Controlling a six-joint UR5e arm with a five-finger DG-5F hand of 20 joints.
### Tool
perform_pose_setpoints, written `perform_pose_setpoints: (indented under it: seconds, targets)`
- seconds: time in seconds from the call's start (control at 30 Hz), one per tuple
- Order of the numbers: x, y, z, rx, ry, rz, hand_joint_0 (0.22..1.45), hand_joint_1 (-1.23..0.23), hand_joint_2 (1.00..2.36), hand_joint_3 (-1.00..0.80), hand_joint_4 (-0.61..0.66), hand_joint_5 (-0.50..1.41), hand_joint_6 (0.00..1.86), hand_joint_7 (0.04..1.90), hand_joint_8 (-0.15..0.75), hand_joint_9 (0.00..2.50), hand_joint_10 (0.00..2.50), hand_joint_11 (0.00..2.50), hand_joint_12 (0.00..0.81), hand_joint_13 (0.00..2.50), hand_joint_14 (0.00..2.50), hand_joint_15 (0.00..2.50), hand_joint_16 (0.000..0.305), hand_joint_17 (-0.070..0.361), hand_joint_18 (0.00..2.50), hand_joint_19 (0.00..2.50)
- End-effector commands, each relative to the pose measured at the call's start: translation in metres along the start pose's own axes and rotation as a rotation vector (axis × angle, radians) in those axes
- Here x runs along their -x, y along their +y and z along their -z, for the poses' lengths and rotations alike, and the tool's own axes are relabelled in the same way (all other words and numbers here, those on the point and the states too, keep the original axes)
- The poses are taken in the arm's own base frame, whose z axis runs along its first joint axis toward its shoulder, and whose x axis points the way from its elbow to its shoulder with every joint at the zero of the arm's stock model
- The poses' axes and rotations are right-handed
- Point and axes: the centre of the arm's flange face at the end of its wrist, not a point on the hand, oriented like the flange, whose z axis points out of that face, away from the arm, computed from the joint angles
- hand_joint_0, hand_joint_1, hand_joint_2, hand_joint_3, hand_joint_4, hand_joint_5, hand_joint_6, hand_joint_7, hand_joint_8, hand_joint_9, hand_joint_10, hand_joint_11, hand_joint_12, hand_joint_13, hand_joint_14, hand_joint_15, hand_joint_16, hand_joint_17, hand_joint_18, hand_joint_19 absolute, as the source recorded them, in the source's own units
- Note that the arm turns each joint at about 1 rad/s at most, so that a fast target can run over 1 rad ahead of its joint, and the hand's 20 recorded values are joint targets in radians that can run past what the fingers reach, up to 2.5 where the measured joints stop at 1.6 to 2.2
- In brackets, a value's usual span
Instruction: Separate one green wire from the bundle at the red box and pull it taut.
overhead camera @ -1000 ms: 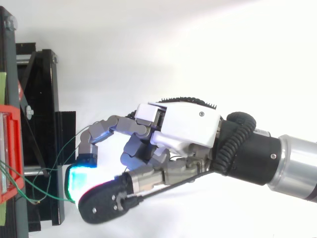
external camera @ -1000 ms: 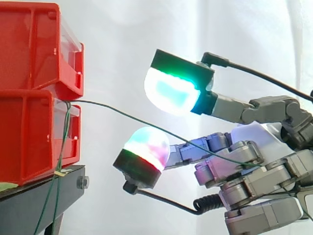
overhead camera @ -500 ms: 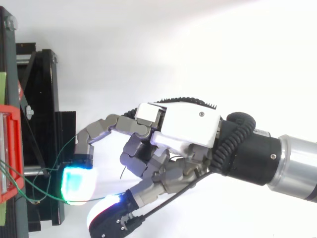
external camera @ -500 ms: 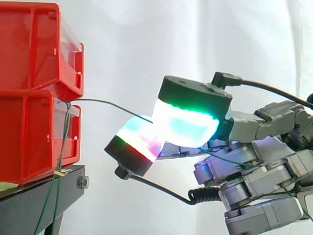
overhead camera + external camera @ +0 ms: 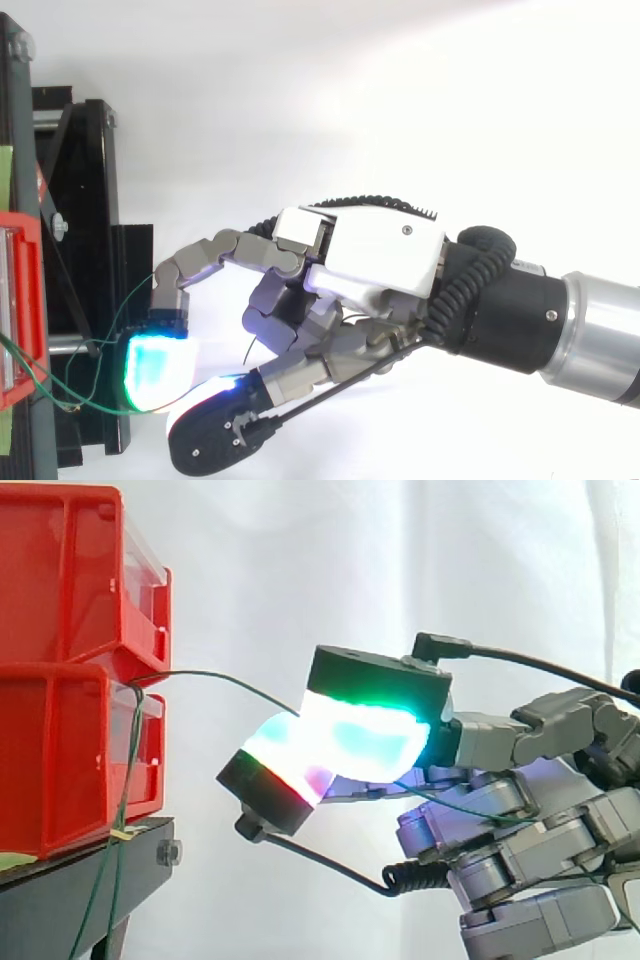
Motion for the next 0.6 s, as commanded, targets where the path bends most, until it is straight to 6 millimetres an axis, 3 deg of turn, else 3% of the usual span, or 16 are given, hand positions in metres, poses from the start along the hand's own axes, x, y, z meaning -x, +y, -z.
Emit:
perform_pose_setpoints:
  seconds: [0.0, 0.33, 0.57]
  targets:
    - [0.0000, -0.0004, 0.0001, -0.001, 0.000, 0.000, 0.61, -0.63, 1.00, -0.50, -0.02, -0.20, 0.84, 1.04, 0.229, 1.47, 2.50, 2.10, 0.280, 2.01, 2.50, 0.28, 0.034, 0.077, 2.43, 1.62]
    - [-0.0001, 0.0008, 0.0004, 0.001, 0.000, 0.000, 0.53, -0.55, 1.00, -0.50, 0.01, -0.20, 0.84, 1.03, 0.239, 1.52, 2.50, 2.06, 0.283, 2.04, 2.50, 0.28, 0.039, 0.088, 2.48, 1.59]
    - [0.0001, 0.0008, 0.0004, 0.001, -0.001, 0.000, 0.51, -0.57, 1.00, -0.50, 0.03, -0.19, 0.84, 1.03, 0.241, 1.54, 2.50, 2.06, 0.284, 2.06, 2.50, 0.29, 0.042, 0.095, 2.50, 1.57]
